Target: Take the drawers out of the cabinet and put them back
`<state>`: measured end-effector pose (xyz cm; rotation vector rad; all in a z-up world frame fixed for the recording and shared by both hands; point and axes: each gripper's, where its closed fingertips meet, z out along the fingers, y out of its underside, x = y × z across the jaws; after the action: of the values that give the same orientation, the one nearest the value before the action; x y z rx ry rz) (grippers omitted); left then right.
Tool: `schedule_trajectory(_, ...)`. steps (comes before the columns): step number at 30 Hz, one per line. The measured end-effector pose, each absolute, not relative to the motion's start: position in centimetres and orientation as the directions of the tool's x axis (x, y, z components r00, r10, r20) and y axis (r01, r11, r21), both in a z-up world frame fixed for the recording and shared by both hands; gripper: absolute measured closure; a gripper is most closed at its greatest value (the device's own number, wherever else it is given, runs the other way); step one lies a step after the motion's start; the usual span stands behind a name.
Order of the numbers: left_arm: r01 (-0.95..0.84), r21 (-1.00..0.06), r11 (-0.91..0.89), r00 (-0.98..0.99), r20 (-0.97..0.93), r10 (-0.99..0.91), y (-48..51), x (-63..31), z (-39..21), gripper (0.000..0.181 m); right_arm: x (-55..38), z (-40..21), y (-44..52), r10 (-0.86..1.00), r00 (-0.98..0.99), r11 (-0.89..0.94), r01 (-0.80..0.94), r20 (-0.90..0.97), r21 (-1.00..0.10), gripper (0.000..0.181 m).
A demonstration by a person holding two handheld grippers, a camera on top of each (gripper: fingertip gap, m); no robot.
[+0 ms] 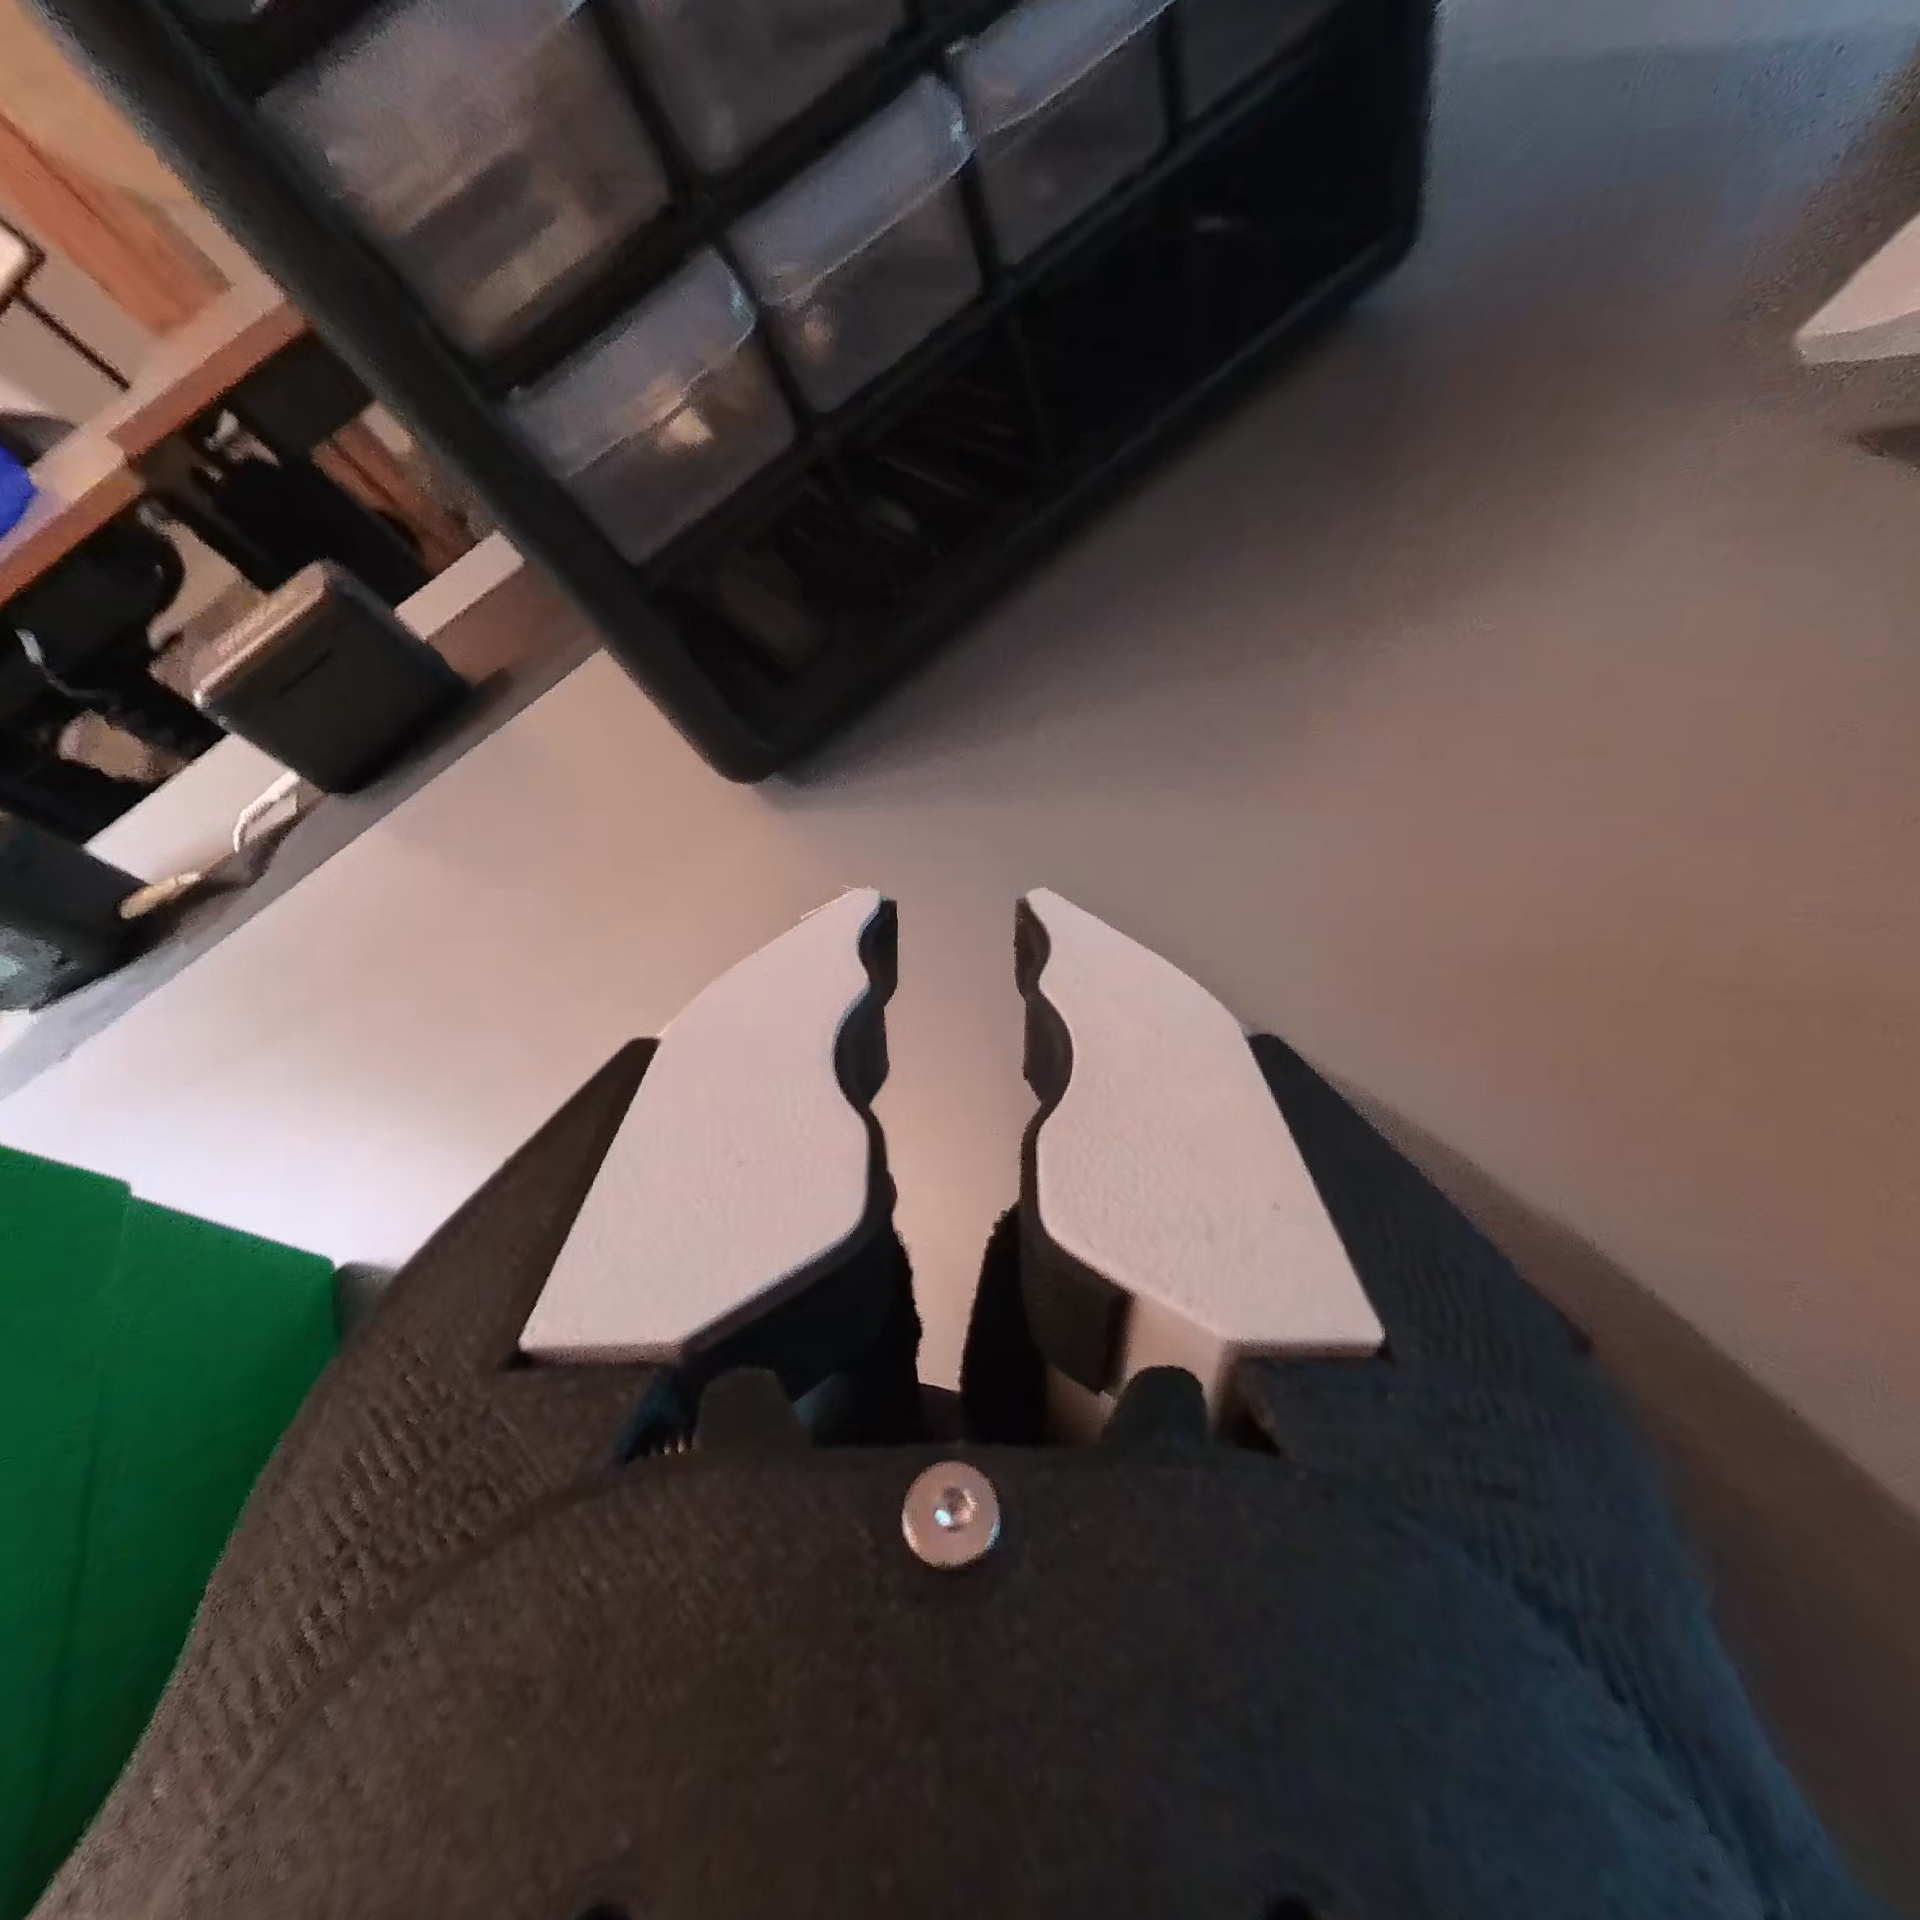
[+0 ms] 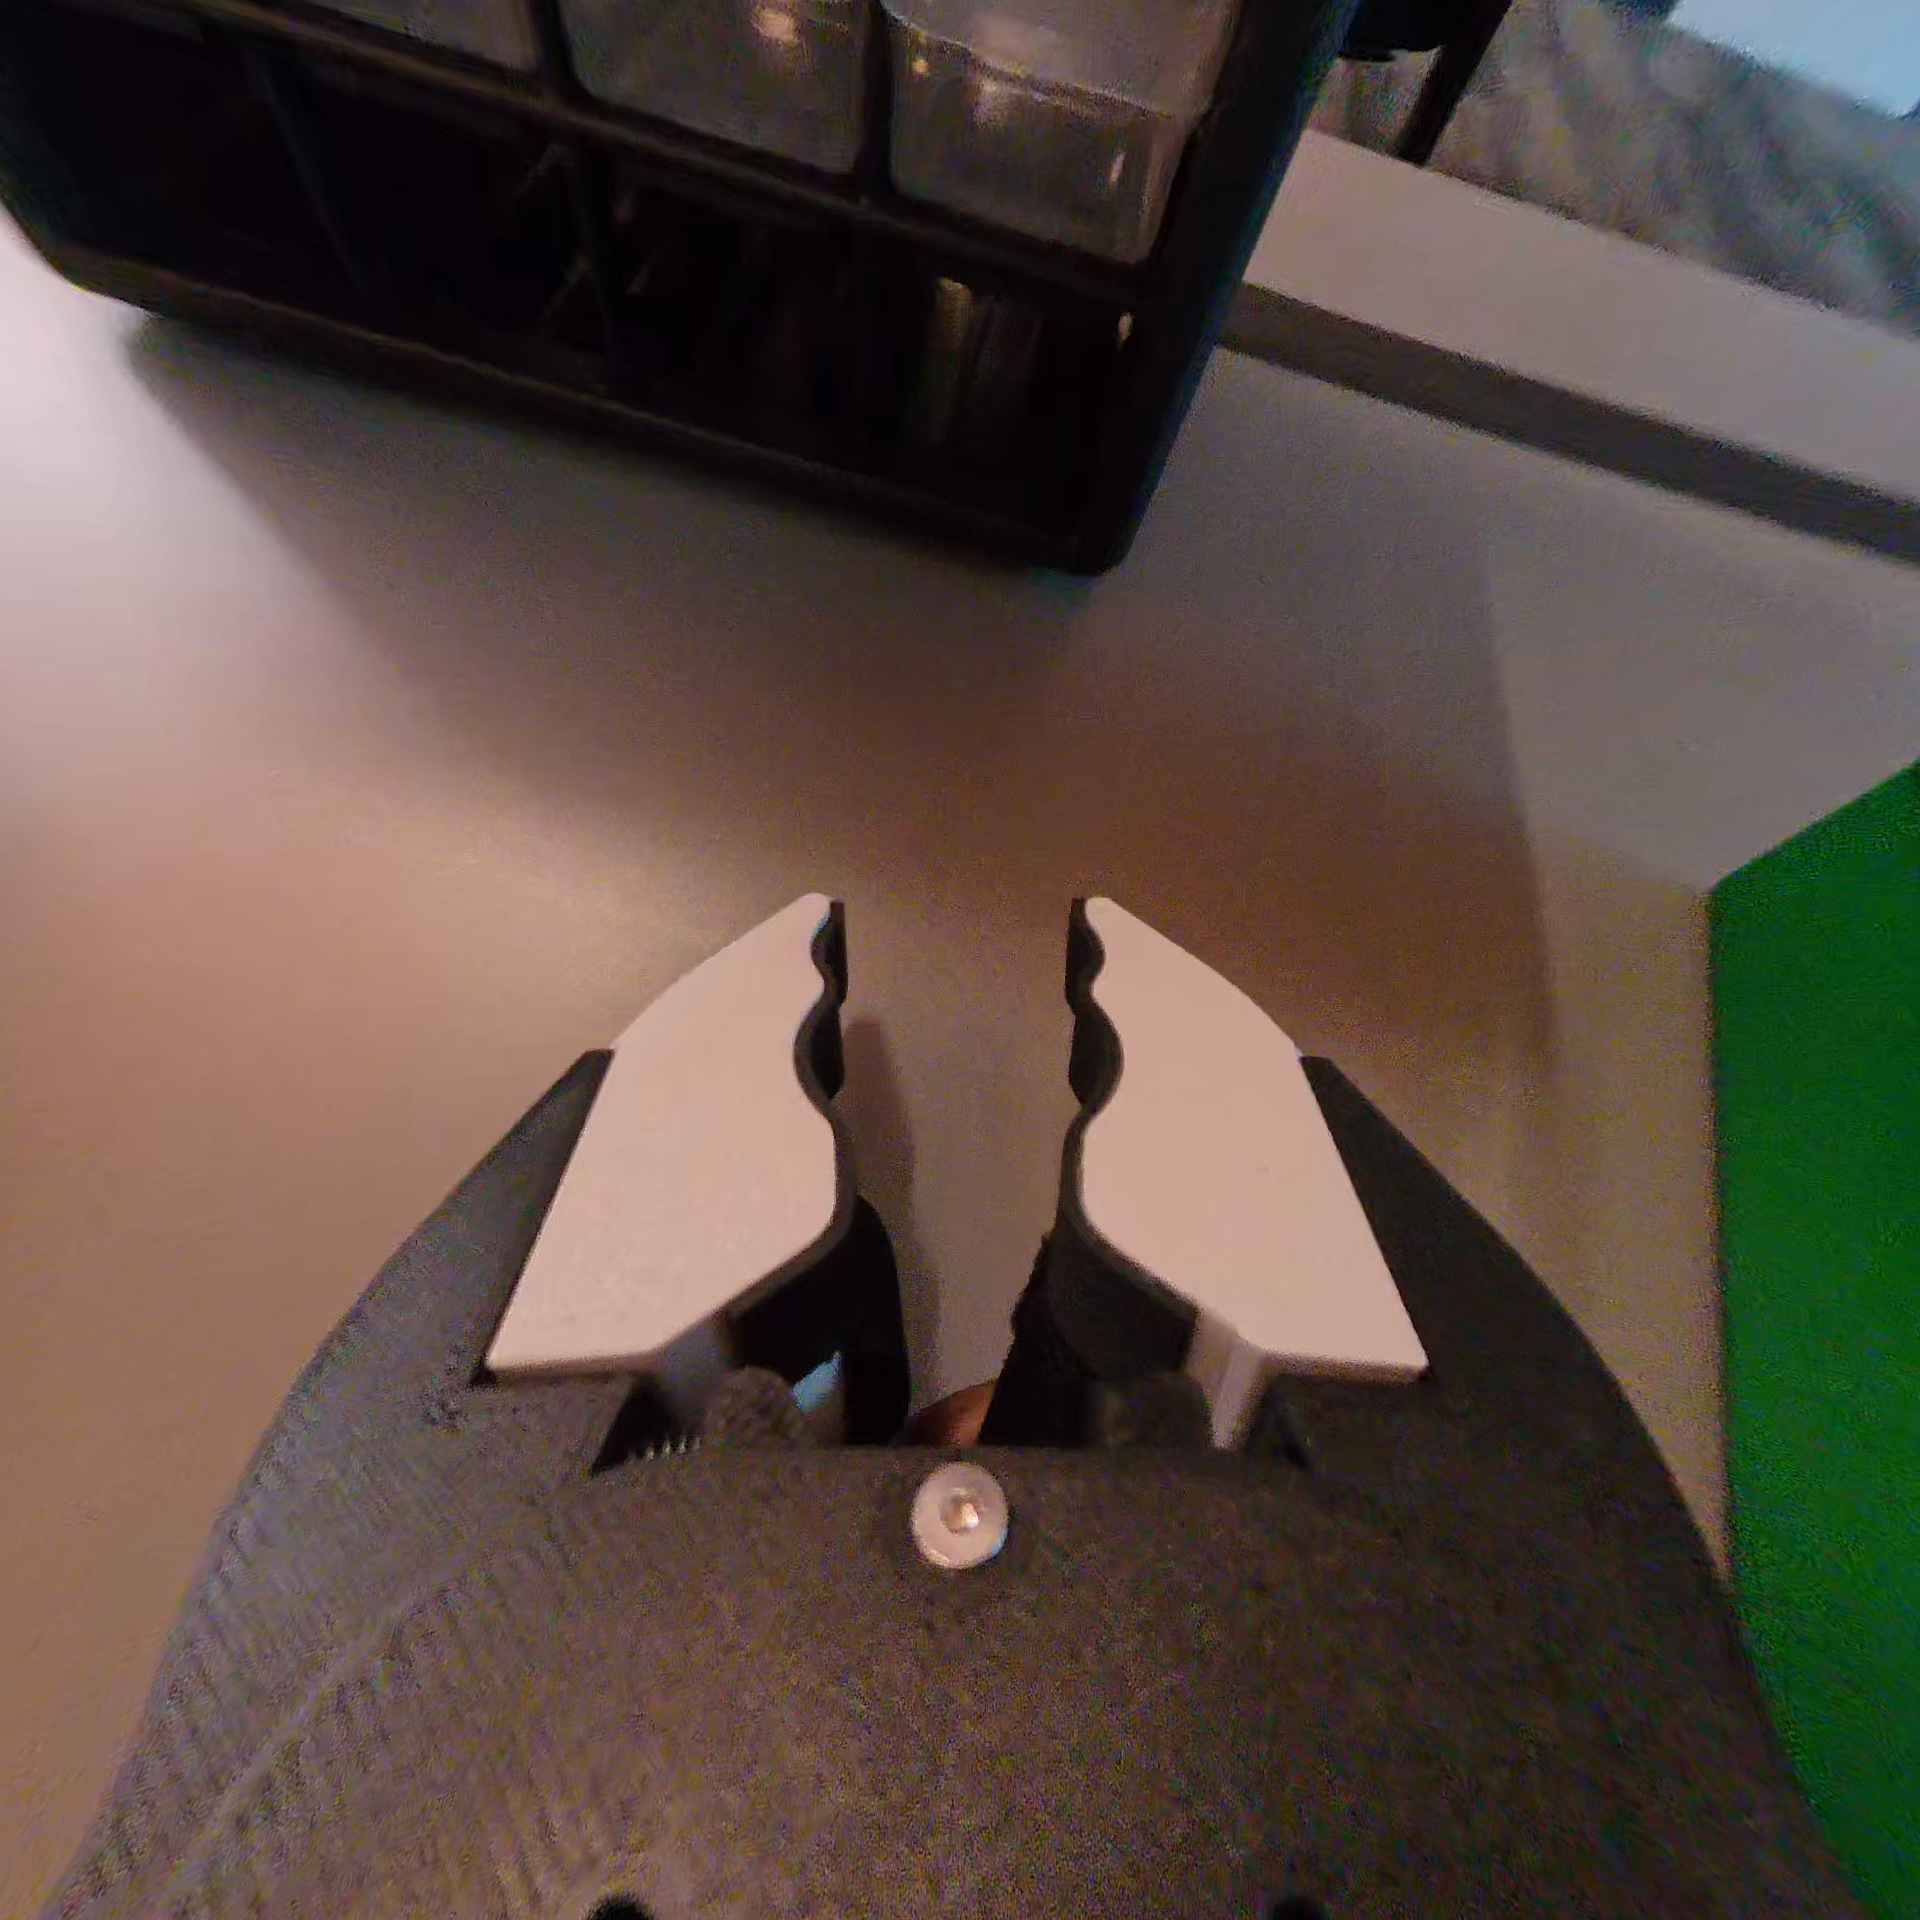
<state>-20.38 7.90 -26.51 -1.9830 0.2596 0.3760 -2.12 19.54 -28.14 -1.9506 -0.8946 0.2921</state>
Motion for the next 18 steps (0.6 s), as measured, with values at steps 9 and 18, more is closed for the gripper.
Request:
schedule_trajectory(9,-0.213,-0.916,-0.339,0.974,-0.225,-0.004,7.3,-20.6,-25.1,0.16,8.4,-16.5,6.4,0.644,0.696,0.164,0.281,0.318,-0.946,0.141)
schedule_trajectory(18,-0.185,-0.925,-0.333,0.982,-0.186,-0.028,7.1,-20.4,-25.0,0.157,18.6,-21.4,14.7,0.549,0.775,-0.175,0.473,0.313,-0.863,0.136)
